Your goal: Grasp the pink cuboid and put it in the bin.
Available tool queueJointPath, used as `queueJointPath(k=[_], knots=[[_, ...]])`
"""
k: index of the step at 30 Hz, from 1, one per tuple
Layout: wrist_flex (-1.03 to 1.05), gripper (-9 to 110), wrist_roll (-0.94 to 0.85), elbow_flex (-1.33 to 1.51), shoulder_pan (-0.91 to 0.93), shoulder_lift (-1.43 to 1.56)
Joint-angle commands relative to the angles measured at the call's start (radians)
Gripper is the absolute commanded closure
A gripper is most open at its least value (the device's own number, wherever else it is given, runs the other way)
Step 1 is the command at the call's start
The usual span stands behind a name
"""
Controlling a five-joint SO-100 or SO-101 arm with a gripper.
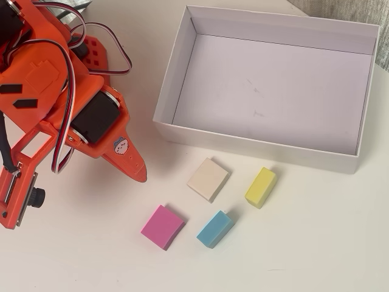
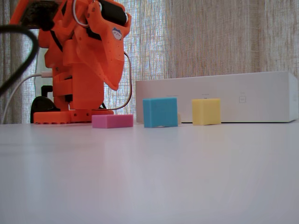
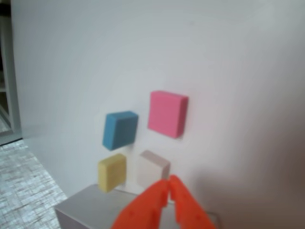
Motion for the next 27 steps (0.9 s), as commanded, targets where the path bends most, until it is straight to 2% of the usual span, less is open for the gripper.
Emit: queueJointPath(k=[1, 20, 24, 27], knots=[[-0.014, 110, -0.006, -0.005, 0.005, -0.005], [-0.014, 110, -0.008, -0.005, 0.005, -0.005], [-0.015, 101, -0.015, -0.037, 0.029, -0.008], [-0.025, 93, -0.014, -0.169, 0.02, -0.106]])
